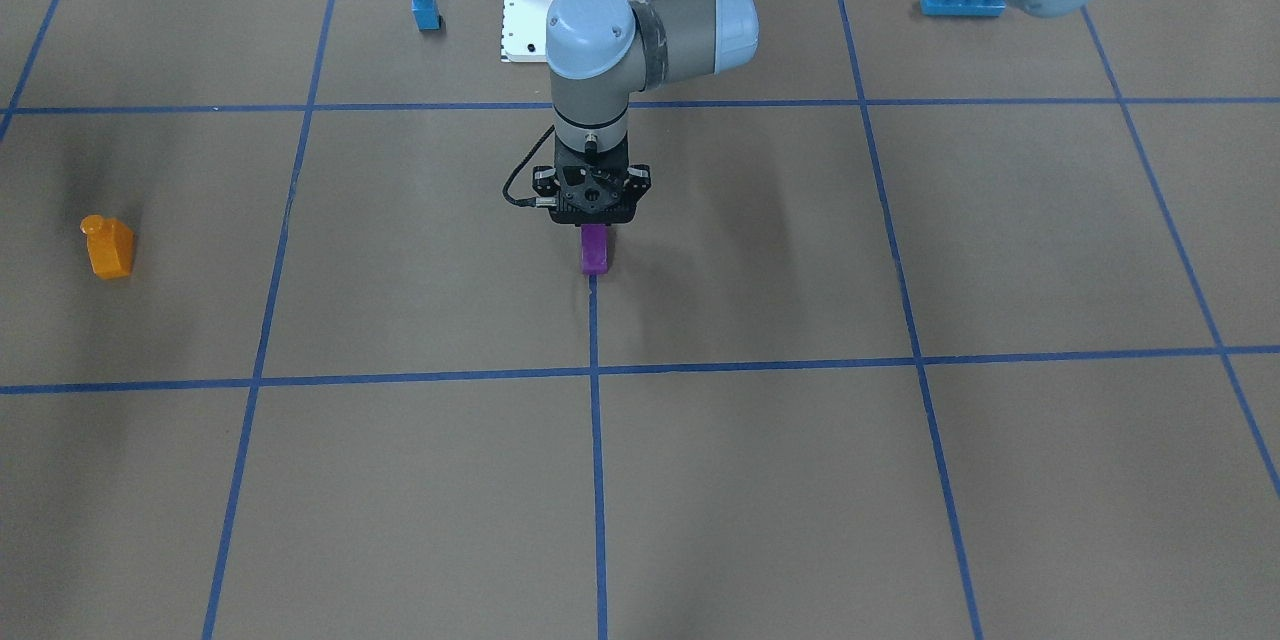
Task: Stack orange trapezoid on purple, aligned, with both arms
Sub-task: 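Carry the purple block to the table center and set it down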
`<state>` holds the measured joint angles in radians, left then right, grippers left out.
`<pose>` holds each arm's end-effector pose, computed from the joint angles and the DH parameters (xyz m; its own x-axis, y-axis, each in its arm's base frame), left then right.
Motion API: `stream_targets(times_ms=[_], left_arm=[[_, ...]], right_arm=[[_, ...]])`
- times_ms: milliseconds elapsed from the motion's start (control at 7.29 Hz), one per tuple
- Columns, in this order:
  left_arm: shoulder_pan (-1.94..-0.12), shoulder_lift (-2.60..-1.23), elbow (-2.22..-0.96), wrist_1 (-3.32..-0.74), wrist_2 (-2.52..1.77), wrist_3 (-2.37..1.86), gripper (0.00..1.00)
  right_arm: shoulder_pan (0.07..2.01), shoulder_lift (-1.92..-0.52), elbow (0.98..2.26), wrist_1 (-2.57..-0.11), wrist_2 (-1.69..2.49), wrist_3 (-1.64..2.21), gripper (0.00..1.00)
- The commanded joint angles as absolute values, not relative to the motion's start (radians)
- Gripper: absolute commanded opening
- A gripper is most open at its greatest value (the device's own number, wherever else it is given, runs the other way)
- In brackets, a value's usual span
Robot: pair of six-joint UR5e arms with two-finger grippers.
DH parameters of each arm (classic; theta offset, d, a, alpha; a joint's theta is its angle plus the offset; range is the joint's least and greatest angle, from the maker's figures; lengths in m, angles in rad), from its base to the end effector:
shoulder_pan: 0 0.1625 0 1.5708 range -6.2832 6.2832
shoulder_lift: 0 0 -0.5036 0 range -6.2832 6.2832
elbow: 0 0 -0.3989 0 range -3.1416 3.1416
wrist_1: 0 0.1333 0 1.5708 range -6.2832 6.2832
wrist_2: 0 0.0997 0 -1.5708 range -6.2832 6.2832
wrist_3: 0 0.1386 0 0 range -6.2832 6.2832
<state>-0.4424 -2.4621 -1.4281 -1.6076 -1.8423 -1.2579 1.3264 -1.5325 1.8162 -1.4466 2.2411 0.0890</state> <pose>0.7260 -0.4503 0.2314 0.6822 0.0050 -0.7311 0.0326 0.9988 0.0372 -0.0841 -0.5323 0.6142 0.7177 -0.3479 0.6033 0.1590 0.9253 0.3444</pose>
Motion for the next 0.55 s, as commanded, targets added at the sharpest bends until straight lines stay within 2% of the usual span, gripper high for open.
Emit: stream_targets(times_ms=[0,137,412], left_arm=[[-0.442,-2.462,-1.428,-1.608,-1.842,-1.258,0.24],[-0.442,-2.462,-1.425,-1.609,-1.842,-1.258,0.34],[-0.440,-2.462,-1.422,-1.609,-1.842,-1.258,0.67]], right_arm=[[1.325,-1.532,1.815,-1.447,2.241,0.089,1.00],[1.325,-1.532,1.815,-1.447,2.241,0.089,1.00],[1.325,-1.532,1.815,-1.447,2.241,0.089,1.00]])
